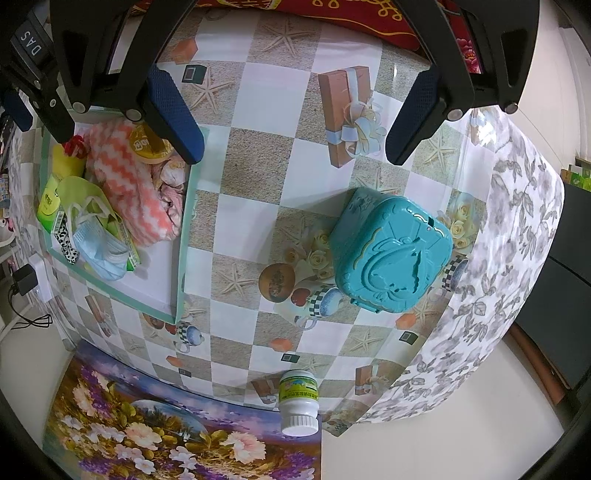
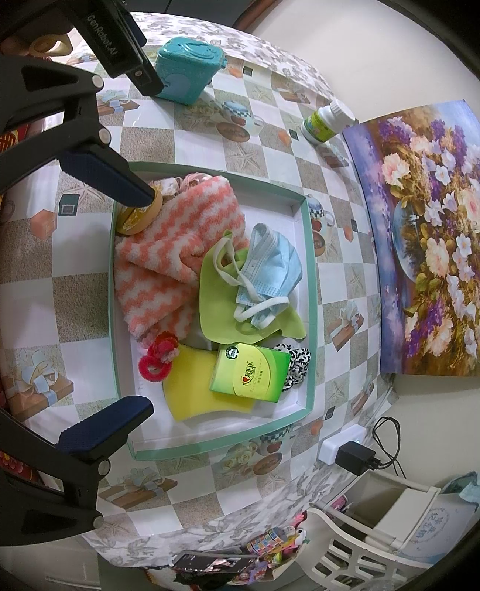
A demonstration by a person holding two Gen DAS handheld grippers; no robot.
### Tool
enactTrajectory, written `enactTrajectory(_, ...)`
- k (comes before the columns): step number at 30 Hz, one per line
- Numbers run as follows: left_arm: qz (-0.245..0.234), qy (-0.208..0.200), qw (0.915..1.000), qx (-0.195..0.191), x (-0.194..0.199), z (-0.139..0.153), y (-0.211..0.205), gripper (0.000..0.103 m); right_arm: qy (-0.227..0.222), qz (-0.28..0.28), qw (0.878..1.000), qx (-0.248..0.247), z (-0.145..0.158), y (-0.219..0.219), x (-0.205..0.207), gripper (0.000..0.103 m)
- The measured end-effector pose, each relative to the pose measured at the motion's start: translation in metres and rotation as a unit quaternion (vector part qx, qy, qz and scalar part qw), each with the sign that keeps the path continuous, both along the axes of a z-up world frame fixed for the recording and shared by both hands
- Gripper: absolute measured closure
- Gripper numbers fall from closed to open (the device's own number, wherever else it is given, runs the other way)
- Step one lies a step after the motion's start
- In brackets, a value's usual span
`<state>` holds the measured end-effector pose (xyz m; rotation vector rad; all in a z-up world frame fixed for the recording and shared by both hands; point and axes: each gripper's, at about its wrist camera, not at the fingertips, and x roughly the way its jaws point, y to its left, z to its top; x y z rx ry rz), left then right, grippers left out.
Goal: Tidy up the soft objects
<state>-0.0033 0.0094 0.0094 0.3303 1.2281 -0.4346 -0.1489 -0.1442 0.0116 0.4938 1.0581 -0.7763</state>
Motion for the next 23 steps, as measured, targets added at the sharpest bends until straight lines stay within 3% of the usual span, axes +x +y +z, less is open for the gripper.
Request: enactTrajectory(23, 0.004, -0.005, 1.0000, -0.007, -0.0016, 0.0019, 0.0004, 0.004, 0.005, -0.003, 1.000, 0.001, -0.0015, -0.0021, -0.0015, 0.000)
